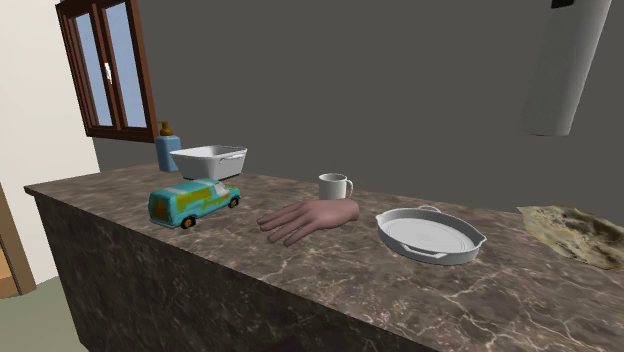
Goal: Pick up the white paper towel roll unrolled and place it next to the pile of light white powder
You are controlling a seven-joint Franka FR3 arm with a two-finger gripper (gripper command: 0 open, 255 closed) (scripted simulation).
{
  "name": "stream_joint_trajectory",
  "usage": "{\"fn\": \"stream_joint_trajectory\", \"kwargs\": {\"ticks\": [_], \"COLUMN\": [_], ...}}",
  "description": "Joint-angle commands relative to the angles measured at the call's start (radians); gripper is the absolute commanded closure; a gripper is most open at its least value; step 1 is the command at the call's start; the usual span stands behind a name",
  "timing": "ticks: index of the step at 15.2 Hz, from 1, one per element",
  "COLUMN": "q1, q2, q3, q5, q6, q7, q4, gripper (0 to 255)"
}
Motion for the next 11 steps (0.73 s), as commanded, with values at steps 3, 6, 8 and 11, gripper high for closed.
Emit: {"fn": "stream_joint_trajectory", "kwargs": {"ticks": [3, 6, 8, 11], "q1": [-0.225, -0.140, -0.102, -0.060], "q2": [0.150, 0.076, 0.044, 0.006], "q3": [0.012, -0.005, -0.013, -0.019], "q5": [0.115, 0.059, 0.035, 0.007], "q6": [-0.160, -0.060, -0.009, 0.058], "q7": [-0.087, -0.094, -0.095, -0.094], "q4": [0.306, 0.127, 0.043, -0.060], "gripper": [255, 255, 255, 255]}}
